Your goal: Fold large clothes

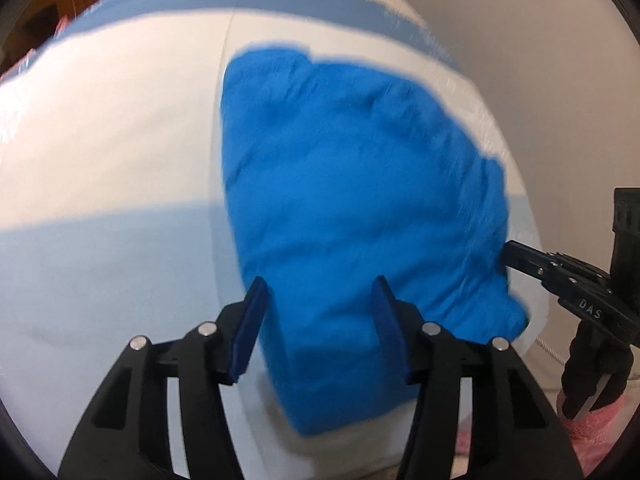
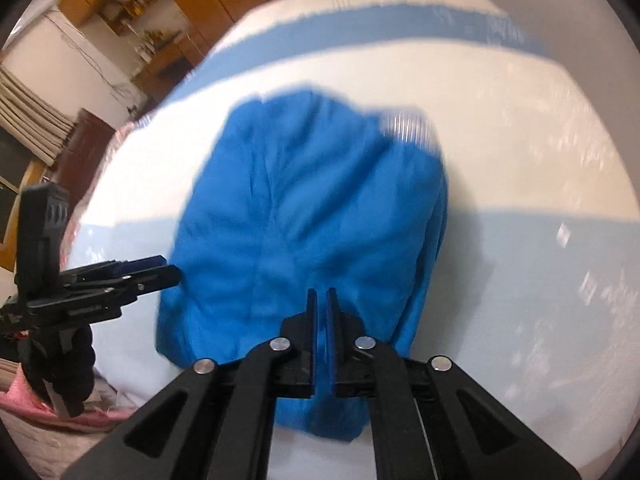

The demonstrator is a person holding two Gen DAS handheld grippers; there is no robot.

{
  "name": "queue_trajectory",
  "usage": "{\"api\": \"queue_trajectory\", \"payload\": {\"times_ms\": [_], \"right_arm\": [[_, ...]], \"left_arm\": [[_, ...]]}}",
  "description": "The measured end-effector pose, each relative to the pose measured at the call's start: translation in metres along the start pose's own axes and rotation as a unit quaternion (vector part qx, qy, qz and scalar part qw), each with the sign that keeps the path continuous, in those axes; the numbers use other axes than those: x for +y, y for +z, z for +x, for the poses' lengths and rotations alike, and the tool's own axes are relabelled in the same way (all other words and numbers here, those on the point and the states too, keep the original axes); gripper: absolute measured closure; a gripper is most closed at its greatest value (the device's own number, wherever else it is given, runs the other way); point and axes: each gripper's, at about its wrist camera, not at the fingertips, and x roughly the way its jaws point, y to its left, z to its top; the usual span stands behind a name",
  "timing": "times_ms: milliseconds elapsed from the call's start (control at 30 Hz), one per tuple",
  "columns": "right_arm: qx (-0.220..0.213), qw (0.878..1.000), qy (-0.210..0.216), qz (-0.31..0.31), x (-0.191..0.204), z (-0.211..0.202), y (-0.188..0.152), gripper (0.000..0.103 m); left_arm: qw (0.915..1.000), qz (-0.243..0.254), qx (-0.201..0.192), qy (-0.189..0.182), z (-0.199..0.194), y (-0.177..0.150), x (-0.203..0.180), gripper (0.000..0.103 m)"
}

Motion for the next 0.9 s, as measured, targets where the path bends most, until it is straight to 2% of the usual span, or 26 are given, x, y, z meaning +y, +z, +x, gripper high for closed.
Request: {"api": "queue_trajectory", "payload": {"times_ms": [133, 200, 267, 333, 500, 700, 767, 833, 900], "right_arm": [[-0.024, 1.000, -0.015, -0.006, -0.006, 0.003, 0.029, 0.095], [-0.012, 1.000, -0.024, 0.002, -0.013, 0.020, 0.040, 0.095], [0.010, 0.999, -0.039, 0.009, -0.017, 0.037, 0.041, 0.101], [0.033, 0.999, -0.028, 0.024, -0.025, 0.058, 0.038, 0.102], [0.030, 0.997, 0.014, 0.065, -0.045, 0.081, 0.030, 0.103], [0.022, 0.998, 0.011, 0.059, -0.044, 0.074, 0.035, 0.101], [0.008, 0.998, 0.021, 0.061, -0.043, 0.061, 0.031, 0.096], [-0.005, 0.997, 0.039, 0.067, -0.043, 0.049, 0.027, 0.071], [-0.019, 0.996, 0.056, 0.068, -0.043, 0.035, 0.022, 0.059]], "left_arm": [[0.9997, 0.017, -0.016, -0.006, 0.008, 0.028, -0.020, 0.054], [0.9997, 0.023, 0.006, -0.001, 0.029, 0.033, -0.025, 0.054], [0.9992, 0.036, 0.019, 0.004, 0.045, 0.030, -0.025, 0.051], [0.9987, 0.044, 0.027, 0.002, 0.052, 0.030, -0.024, 0.050], [0.9985, 0.045, 0.030, 0.010, 0.065, 0.027, -0.024, 0.050], [0.9991, 0.027, 0.033, 0.004, 0.055, 0.039, -0.020, 0.052], [0.9994, 0.019, 0.029, 0.009, 0.047, 0.039, -0.015, 0.050], [0.9996, 0.014, 0.018, 0.015, 0.033, 0.035, -0.011, 0.043], [0.9997, 0.012, 0.004, 0.020, 0.019, 0.031, -0.007, 0.039]]}}
